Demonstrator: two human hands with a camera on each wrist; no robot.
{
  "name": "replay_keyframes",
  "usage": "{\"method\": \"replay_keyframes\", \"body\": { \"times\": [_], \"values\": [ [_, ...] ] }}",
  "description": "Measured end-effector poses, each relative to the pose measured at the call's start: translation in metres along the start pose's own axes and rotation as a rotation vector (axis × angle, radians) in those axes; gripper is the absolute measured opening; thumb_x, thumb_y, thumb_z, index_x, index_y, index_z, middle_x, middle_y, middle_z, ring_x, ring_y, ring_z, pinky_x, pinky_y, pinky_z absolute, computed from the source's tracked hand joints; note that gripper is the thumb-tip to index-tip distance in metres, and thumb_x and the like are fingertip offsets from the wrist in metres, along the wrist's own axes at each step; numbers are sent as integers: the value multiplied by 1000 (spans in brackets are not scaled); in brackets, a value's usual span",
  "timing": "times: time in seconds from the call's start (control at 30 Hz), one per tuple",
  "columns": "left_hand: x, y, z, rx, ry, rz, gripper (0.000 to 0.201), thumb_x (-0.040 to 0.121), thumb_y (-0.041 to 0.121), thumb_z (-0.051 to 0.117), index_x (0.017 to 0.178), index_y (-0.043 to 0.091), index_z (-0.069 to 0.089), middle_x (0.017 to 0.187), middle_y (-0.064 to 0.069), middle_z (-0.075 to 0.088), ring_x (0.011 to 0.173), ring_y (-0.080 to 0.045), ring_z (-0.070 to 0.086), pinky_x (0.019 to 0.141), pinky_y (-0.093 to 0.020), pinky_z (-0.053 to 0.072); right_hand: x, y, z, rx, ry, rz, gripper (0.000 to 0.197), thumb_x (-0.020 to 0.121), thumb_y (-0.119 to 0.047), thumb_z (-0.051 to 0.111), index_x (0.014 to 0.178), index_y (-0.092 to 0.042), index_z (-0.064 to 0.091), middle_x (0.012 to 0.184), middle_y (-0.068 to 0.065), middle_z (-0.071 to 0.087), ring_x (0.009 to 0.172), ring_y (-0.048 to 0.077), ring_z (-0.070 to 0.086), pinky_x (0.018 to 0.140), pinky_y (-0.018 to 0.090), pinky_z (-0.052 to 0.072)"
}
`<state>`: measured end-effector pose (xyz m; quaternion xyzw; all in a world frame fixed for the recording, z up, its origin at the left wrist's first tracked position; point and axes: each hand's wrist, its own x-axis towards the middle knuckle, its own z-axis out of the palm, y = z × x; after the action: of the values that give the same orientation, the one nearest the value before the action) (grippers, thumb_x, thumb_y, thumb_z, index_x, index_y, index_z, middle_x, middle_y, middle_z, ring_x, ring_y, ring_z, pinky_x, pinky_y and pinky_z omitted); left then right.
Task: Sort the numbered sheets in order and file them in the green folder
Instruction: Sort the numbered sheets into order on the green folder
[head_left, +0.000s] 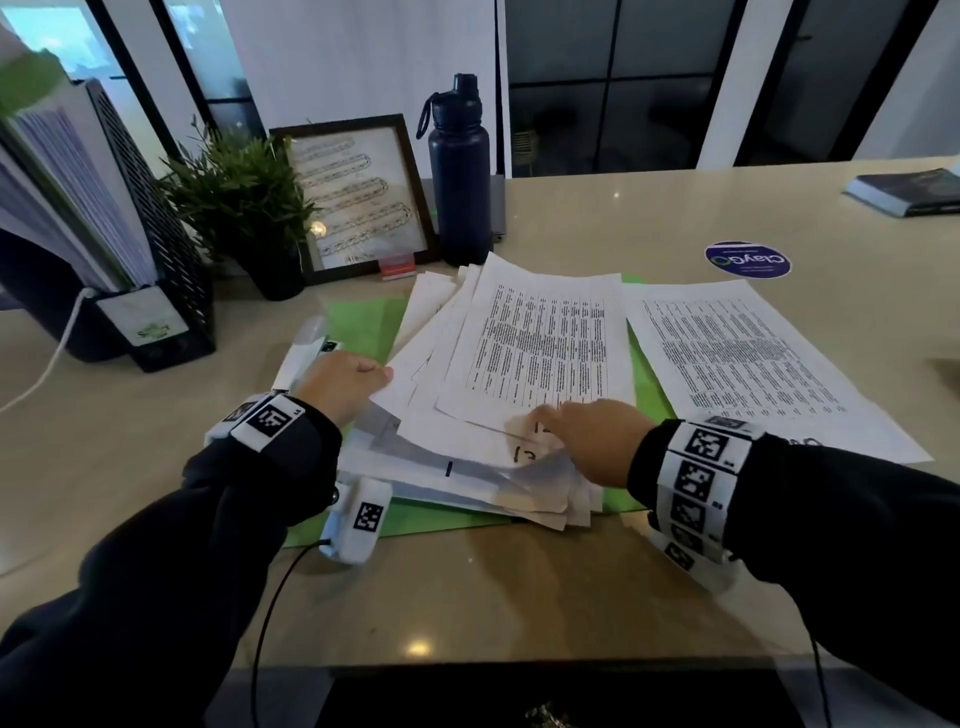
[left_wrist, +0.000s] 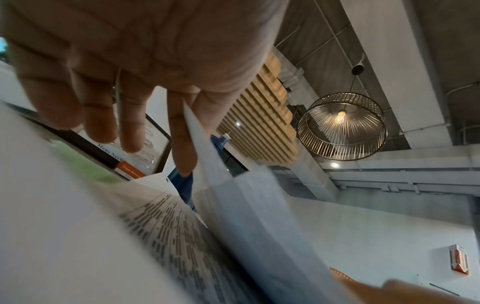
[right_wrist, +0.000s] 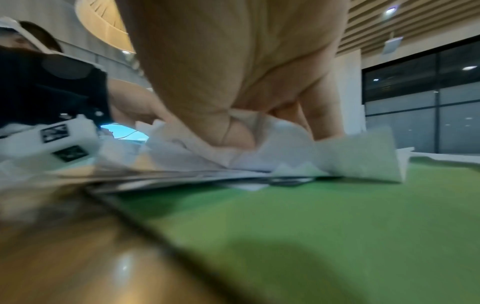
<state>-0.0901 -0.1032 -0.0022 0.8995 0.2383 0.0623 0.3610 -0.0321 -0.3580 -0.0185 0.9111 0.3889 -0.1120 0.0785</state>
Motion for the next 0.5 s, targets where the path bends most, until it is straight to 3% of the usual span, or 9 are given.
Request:
{"method": "replay_keyframes", "body": {
  "times": [0.07,0.1,0.17,0.23,0.3,0.37,0.43,0.5],
  "values": [
    [-2,-2,-2,40,-24,-7,30,92,25,55,107,3,68,127,-12,59,117,-26,54,89,-23,33,5,7,-10,109,38,80,37,92,-3,38,128,-10,36,71,3,46,65,23,48,57,30,38],
    [-3,-3,-3,64,-45,-12,30,92,26,55,108,3,68,127,-12,59,117,-27,53,90,-24,34,7,13,-14,191,61,122,31,92,-3,35,123,-8,40,70,4,46,69,24,47,59,29,34],
    [-5,-4,-5,118,-91,-35,29,93,27,55,104,4,69,118,-14,62,112,-26,55,95,-26,35,9,28,-16,363,135,186,21,93,-4,33,109,-7,46,91,13,57,86,27,50,69,29,34],
    [-5,-8,-6,148,-127,-44,19,93,26,54,88,11,64,94,-9,58,92,-22,55,94,-24,37,8,40,-14,495,199,228,14,94,-4,32,99,-8,46,104,16,54,92,26,48,74,28,33],
    [-5,-10,-7,179,-130,-56,16,93,26,54,82,14,55,77,0,47,73,-16,48,84,-22,34,6,44,-13,574,219,247,13,95,-3,32,91,-11,41,94,7,47,89,21,42,73,25,29],
    [-3,-11,-5,183,-136,-57,16,92,26,55,80,15,51,71,4,38,60,-9,40,82,-23,35,3,42,-14,582,215,211,22,96,-2,32,80,-17,38,78,-4,40,81,19,38,65,23,29],
    [-1,-11,-4,183,-152,-54,13,91,26,56,83,16,54,74,2,40,60,-9,40,83,-24,37,2,37,-14,557,190,170,28,97,-2,31,76,-21,36,73,-7,36,74,16,37,58,22,25],
    [-2,-10,-4,191,-145,-48,16,90,25,57,90,12,67,85,0,50,74,-15,48,82,-26,37,2,33,-14,555,190,148,17,98,-4,31,86,-12,40,80,1,44,80,20,41,64,27,25]
  ]
}}
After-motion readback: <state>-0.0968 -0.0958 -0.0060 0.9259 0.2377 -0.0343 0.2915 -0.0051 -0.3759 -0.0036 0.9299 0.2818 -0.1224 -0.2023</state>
